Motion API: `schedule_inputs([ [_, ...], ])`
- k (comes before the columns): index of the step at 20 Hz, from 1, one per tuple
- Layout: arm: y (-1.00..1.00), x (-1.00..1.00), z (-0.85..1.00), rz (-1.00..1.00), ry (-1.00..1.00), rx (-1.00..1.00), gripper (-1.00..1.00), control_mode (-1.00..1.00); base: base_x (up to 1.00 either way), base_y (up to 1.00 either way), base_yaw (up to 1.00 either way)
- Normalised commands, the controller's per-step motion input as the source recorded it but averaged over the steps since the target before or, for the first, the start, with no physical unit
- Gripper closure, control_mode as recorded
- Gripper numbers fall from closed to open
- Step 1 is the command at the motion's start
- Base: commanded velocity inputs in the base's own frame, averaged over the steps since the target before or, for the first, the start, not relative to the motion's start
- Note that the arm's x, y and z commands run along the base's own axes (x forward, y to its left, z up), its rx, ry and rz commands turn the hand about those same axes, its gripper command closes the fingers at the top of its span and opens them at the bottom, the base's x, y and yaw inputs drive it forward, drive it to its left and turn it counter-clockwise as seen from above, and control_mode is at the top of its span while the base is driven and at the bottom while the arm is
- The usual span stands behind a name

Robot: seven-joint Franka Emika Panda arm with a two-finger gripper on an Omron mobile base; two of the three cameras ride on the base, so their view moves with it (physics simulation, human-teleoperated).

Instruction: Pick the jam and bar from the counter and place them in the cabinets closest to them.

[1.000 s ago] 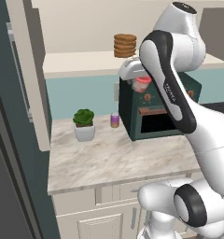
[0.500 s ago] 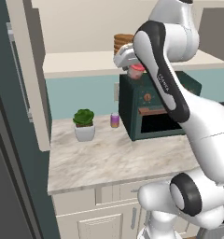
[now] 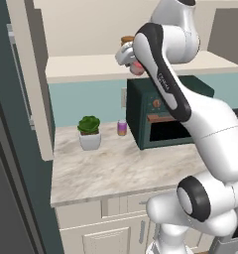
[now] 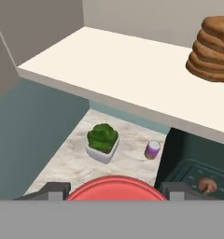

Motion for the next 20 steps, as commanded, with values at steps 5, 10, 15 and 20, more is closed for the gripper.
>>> schedule_inputs([
  [5, 0.1, 0.48, 0.07, 0.0, -0.07, 0.0, 1.0, -1.0, 0.0, 0.0, 0.0],
  [10, 0.12, 0.4, 0.0, 0.0, -0.01, 0.0, 1.0, -1.0, 0.0, 0.0, 0.0],
  [15, 0.12, 0.5, 0.0, 0.0, 0.0, 0.0, 1.0, -1.0, 0.0, 0.0, 0.0],
  [20, 0.1, 0.61, 0.03, 0.0, 0.0, 0.0, 1.0, -1.0, 0.0, 0.0, 0.0],
])
